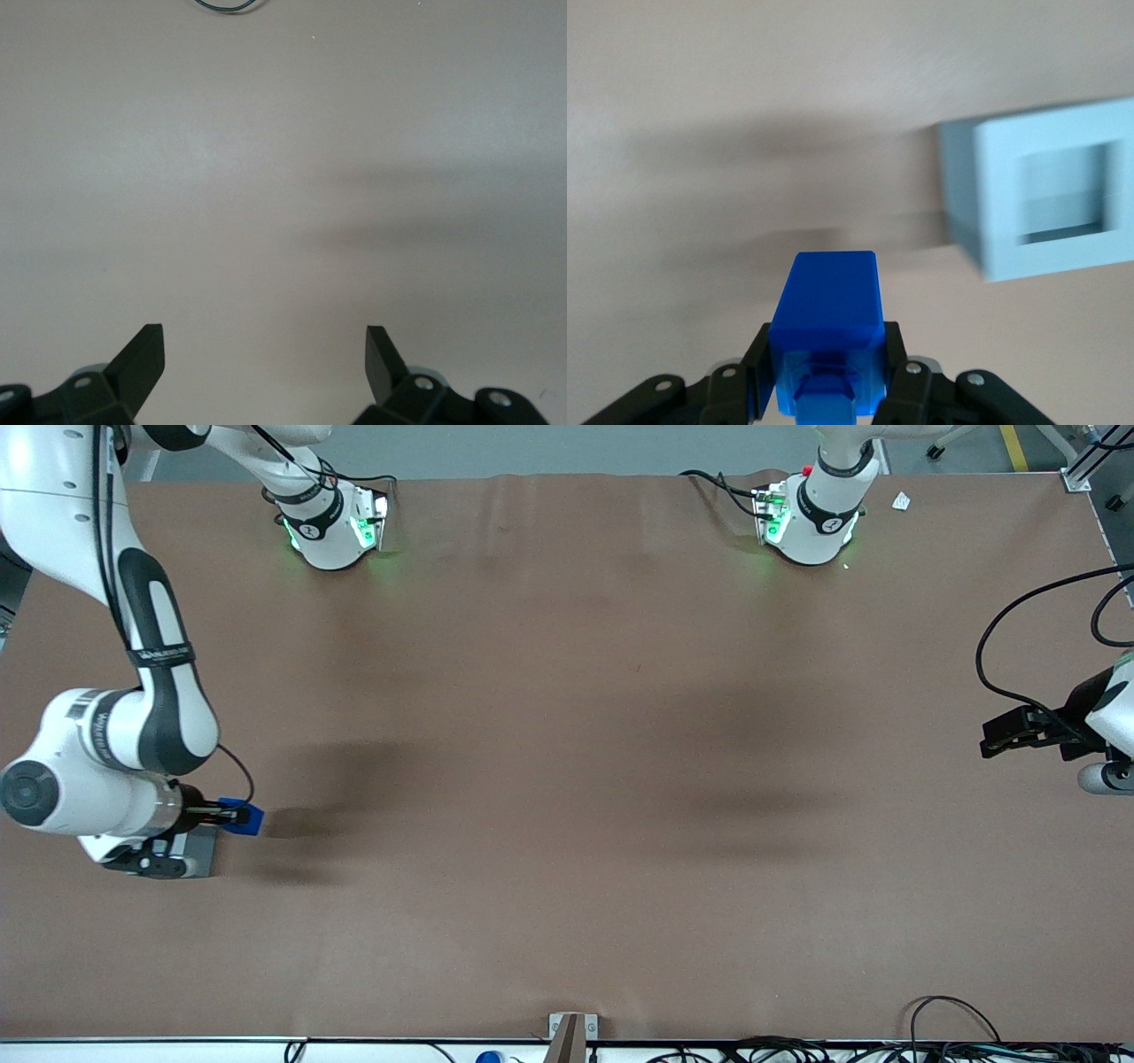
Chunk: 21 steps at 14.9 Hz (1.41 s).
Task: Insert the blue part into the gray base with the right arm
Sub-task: 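Lift the blue block and carry it over the gray base, then lower the blue block into the gray base's square hole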
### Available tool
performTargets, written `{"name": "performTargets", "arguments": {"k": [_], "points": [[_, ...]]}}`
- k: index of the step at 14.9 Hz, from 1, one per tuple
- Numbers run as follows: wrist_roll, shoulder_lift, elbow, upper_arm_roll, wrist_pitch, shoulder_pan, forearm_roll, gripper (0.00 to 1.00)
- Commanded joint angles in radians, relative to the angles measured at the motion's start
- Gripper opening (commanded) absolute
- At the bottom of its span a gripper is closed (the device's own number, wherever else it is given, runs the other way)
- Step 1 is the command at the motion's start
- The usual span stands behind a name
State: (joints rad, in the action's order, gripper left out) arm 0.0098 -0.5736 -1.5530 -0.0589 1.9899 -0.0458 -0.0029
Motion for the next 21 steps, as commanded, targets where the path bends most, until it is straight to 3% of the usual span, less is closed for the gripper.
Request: {"name": "performTargets", "arguments": {"k": [1, 3, 8, 21], "points": [[-0.086, -0.035, 0.129, 0.011, -0.106, -0.055, -0.029, 0.03], [-0.114, -0.096, 0.284, 0.011, -0.219, -0.078, -0.029, 0.03], [-0.178, -0.176, 0.413, 0.010, -0.226, -0.106, -0.031, 0.03], [-0.255, -0.275, 0.504, 0.016, -0.211, -0.160, -0.026, 0.01]]}}
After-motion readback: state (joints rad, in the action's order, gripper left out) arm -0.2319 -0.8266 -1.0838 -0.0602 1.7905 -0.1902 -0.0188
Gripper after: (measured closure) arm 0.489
